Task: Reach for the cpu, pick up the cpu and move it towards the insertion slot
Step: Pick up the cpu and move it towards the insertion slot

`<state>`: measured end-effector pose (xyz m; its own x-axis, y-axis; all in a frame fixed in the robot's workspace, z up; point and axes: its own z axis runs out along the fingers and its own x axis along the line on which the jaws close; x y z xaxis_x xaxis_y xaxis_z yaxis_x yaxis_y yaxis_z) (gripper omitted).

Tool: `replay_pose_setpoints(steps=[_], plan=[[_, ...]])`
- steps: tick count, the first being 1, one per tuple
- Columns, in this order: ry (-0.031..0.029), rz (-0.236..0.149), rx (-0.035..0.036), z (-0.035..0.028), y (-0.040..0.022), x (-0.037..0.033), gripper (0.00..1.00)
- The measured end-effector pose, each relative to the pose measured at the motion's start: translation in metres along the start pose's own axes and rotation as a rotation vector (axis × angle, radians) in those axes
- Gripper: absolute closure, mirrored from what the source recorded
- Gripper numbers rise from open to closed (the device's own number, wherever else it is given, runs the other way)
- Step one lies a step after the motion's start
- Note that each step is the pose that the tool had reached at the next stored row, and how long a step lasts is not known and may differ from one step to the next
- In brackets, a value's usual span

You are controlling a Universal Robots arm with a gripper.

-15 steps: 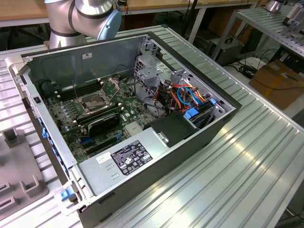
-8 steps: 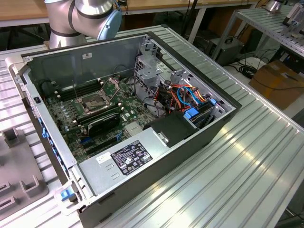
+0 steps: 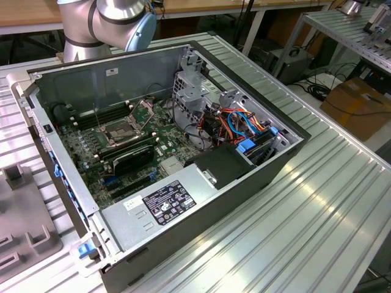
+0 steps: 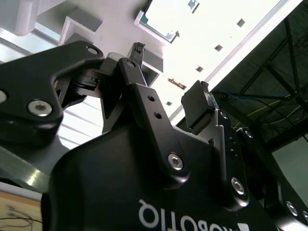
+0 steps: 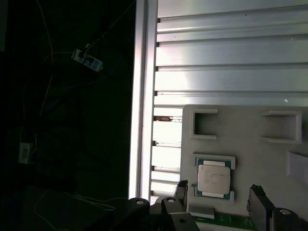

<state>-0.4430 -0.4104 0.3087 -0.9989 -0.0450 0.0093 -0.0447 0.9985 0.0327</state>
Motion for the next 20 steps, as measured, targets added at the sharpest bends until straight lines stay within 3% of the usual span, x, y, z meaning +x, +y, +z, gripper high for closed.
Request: replay_pose_setpoints(steps=[20], plan=[[-0.0002,-0.006,0.0000,0.0145,-0.0016,-0.0002,0.40]])
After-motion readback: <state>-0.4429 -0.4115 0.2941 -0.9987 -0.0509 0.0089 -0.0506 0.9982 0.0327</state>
